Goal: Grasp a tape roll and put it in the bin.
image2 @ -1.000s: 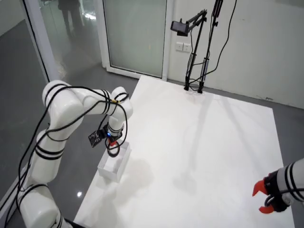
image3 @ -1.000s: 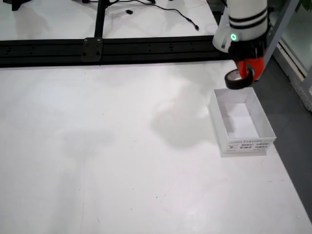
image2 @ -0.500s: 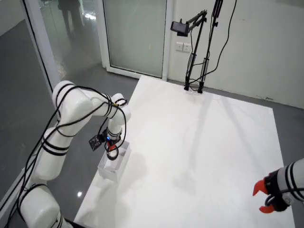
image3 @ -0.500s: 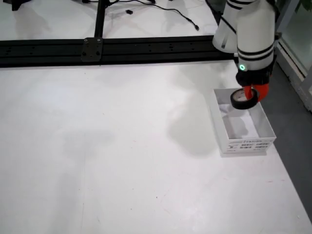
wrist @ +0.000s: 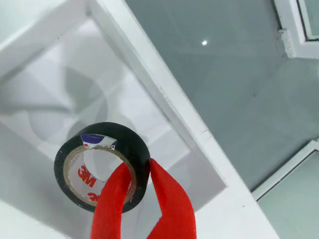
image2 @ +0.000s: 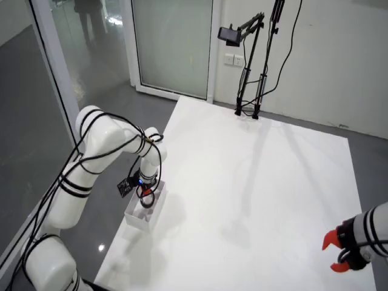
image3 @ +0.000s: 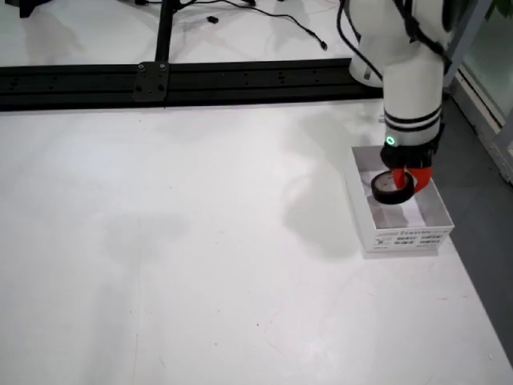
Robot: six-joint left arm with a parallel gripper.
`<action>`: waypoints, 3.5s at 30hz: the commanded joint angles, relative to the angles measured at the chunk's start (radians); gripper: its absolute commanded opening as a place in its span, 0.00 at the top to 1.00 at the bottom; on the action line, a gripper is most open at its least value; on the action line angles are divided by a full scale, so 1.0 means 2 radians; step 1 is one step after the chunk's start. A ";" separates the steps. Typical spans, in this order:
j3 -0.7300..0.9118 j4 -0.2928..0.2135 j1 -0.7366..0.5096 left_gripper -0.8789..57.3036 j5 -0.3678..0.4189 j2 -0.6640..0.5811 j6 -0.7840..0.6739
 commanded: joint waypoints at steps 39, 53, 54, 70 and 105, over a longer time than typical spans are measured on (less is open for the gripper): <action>0.000 0.024 -0.111 1.00 0.180 -0.188 0.002; -0.001 0.012 -0.279 1.00 0.183 -0.279 0.003; -0.001 0.012 -0.290 1.00 0.183 -0.283 0.003; -0.001 -0.083 -0.391 0.99 0.183 -0.322 0.003; -0.002 -0.094 -0.437 0.99 0.183 -0.323 0.003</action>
